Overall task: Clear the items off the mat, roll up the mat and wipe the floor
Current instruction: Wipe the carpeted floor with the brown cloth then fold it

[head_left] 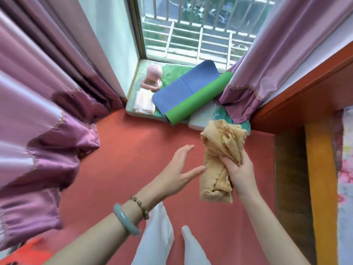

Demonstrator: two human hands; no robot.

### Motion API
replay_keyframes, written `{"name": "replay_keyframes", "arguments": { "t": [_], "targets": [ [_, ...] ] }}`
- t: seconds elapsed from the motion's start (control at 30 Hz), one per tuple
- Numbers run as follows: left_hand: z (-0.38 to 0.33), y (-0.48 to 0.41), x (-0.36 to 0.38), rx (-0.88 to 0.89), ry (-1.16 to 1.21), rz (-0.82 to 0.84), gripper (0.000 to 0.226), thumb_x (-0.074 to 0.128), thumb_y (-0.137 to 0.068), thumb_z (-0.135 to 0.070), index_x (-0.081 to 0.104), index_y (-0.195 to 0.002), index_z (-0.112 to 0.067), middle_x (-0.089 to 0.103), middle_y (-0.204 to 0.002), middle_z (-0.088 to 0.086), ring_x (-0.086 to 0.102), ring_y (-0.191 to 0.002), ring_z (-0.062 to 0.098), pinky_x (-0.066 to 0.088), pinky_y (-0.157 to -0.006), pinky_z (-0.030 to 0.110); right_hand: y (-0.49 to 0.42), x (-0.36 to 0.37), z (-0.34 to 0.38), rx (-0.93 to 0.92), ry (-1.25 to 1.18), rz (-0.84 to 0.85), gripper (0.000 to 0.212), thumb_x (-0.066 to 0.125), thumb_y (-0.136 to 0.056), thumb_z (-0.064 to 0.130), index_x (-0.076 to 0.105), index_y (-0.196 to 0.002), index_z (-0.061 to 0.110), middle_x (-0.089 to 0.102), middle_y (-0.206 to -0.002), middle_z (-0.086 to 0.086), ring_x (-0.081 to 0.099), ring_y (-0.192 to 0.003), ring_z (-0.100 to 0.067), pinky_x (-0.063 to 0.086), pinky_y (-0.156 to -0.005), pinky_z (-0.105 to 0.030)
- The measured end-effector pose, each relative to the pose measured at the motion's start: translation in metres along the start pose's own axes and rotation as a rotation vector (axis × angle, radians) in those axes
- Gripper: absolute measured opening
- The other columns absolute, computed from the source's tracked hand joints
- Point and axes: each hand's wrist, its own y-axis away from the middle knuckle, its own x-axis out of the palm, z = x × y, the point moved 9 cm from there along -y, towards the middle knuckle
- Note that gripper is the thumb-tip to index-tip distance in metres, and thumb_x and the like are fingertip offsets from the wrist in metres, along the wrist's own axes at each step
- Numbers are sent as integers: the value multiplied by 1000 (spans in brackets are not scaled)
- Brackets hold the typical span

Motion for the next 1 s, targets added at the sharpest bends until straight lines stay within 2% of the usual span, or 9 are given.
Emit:
{"name": "replay_keyframes", "arguments": {
  "t": [0.17, 0.33, 0.47, 0.53, 0.6, 0.7, 0.8, 0.87, 1.0],
  "targets": [
    [-89, 54, -49, 17, 43, -36, 88, 52, -77, -63, 16, -148, -24, 19, -153, -5, 22, -138, 2, 20, -116, 29, 35, -1, 109, -18, -97, 12, 35, 66, -83, 2, 59, -110, 23, 67, -106, 4, 62, -94, -1, 47, -85, -13],
    [-134, 70, -78, -87, 228, -106, 108, 72, -65, -63, 19, -147, -19, 29, -146, -8, 32, -132, 1, 27, -107, 20, 57, 12, 151, 75, -111, 74, 42, 67, -84, 8, 52, -123, 15, 65, -111, 2, 62, -105, -10, 47, -85, -18],
    [-171, 72, -70, -42, 378, -68, 61, 79, -73, -34, 43, -121, -27, 58, -122, -8, 56, -105, -10, 43, -85, 7, 75, 31, 157, 268, -261, 247, 50, 64, -82, 39, 50, -128, 25, 65, -117, 1, 65, -101, -4, 47, -85, -28],
    [-183, 75, -66, 26, 393, -102, 75, 84, -67, -17, 38, -127, -23, 57, -122, -6, 57, -106, -9, 44, -86, 9, 82, 36, 159, 329, -409, 333, 54, 58, -82, 49, 55, -127, 19, 64, -122, -8, 61, -111, -16, 45, -98, -41],
    [-189, 79, -67, 72, 411, -137, 87, 86, -57, -14, 36, -127, -25, 56, -123, -4, 56, -110, -5, 44, -91, 13, 84, 28, 167, 337, -510, 344, 50, 58, -83, 45, 61, -120, 12, 63, -121, -18, 59, -111, -25, 46, -98, -43],
    [-192, 84, -74, 89, 462, -180, 76, 85, -54, -16, 46, -119, -25, 63, -118, 3, 61, -109, 6, 47, -90, 19, 85, 16, 181, 256, -507, 377, 44, 64, -78, 33, 61, -118, 15, 68, -114, -10, 62, -106, -19, 52, -83, -31],
    [-200, 84, -82, 127, 498, -170, 61, 82, -60, -13, 58, -116, -18, 68, -113, 6, 63, -109, 18, 49, -93, 29, 83, -1, 189, 130, -339, 369, 60, 82, -63, 32, 58, -117, 23, 70, -111, 0, 64, -107, -16, 49, -91, -33],
    [-204, 84, -89, 135, 528, -166, 48, 77, -65, -7, 64, -110, -17, 70, -107, 7, 65, -103, 20, 51, -90, 33, 83, -12, 190, 88, -214, 329, 64, 82, -59, 28, 58, -118, 21, 70, -111, -3, 65, -105, -17, 50, -92, -35],
    [-202, 85, -104, 85, 719, -187, 40, 71, -64, -1, 63, -104, -6, 70, -94, 12, 66, -85, 22, 55, -74, 31, 77, -41, 186, 190, -337, 162, 25, 63, -76, 3, 63, -101, 2, 72, -81, -8, 67, -72, -17, 54, -62, -27]
  ]
}}
